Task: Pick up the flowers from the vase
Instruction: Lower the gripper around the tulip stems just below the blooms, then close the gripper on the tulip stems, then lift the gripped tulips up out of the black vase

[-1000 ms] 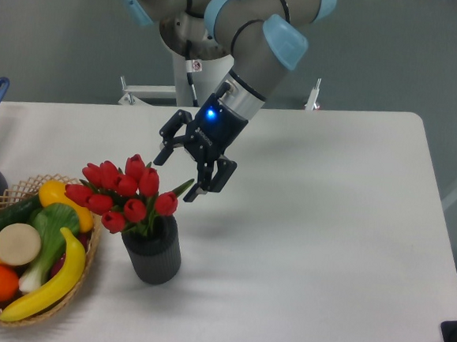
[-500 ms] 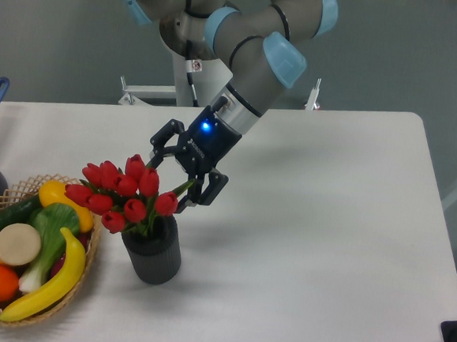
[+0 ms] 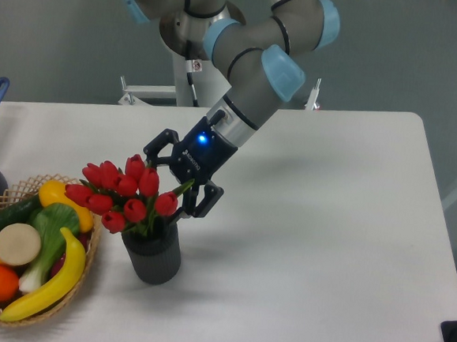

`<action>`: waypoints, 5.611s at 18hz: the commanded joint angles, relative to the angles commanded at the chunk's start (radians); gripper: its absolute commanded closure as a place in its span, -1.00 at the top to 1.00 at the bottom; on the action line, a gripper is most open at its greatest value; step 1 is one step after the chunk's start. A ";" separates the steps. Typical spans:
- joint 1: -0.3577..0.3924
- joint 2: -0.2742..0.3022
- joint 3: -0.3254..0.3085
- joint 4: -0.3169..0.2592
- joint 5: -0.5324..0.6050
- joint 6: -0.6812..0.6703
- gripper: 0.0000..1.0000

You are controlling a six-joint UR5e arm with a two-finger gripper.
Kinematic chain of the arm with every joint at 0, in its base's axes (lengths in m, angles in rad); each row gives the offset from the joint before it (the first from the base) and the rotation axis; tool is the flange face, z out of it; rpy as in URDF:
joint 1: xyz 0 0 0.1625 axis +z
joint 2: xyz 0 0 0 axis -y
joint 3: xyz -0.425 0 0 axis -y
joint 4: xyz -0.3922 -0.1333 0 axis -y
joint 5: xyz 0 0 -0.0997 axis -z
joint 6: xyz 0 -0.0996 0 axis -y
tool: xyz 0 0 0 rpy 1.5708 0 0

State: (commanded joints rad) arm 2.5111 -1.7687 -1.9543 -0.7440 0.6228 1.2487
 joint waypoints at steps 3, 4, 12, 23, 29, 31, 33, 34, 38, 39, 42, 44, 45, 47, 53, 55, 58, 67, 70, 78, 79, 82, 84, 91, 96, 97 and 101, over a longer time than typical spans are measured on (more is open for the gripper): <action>-0.002 0.000 -0.002 0.002 0.000 0.000 1.00; -0.006 0.000 0.000 0.002 0.000 0.000 1.00; -0.031 -0.020 0.006 0.008 0.000 0.003 1.00; -0.034 -0.041 0.028 0.014 -0.018 0.005 0.99; -0.043 -0.051 0.038 0.014 -0.023 0.003 0.44; -0.043 -0.051 0.038 0.015 -0.023 0.003 0.28; -0.043 -0.049 0.038 0.014 -0.023 0.000 0.13; -0.043 -0.049 0.038 0.014 -0.023 0.000 0.09; -0.043 -0.048 0.038 0.014 -0.025 -0.005 -0.10; -0.041 -0.046 0.040 0.014 -0.025 -0.006 -0.11; -0.040 -0.046 0.040 0.014 -0.025 -0.005 -0.11; -0.035 -0.045 0.040 0.014 -0.026 -0.006 -0.11; -0.034 -0.043 0.040 0.014 -0.028 -0.008 -0.11; -0.029 -0.041 0.040 0.014 -0.041 -0.015 -0.11; -0.011 -0.025 0.063 0.014 -0.067 -0.075 -0.11; -0.002 -0.023 0.083 0.014 -0.089 -0.115 -0.11; 0.003 -0.020 0.103 0.014 -0.092 -0.156 -0.11; 0.008 0.032 0.114 0.011 -0.091 -0.305 -0.10; 0.005 0.052 0.107 0.011 -0.091 -0.339 -0.11; 0.006 0.095 0.106 0.011 -0.098 -0.390 -0.11; 0.008 0.101 0.107 0.011 -0.098 -0.390 -0.11; 0.009 0.110 0.115 0.011 -0.098 -0.403 -0.11; 0.008 0.109 0.129 0.011 -0.098 -0.425 -0.11; 0.008 0.107 0.169 0.011 -0.100 -0.505 -0.21; 0.008 0.107 0.175 0.012 -0.104 -0.508 -0.21; 0.009 0.107 0.176 0.011 -0.112 -0.511 -0.21; 0.023 0.107 0.204 0.012 -0.135 -0.557 -0.21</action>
State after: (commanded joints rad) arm 2.5341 -1.6613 -1.7503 -0.7317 0.4879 0.6919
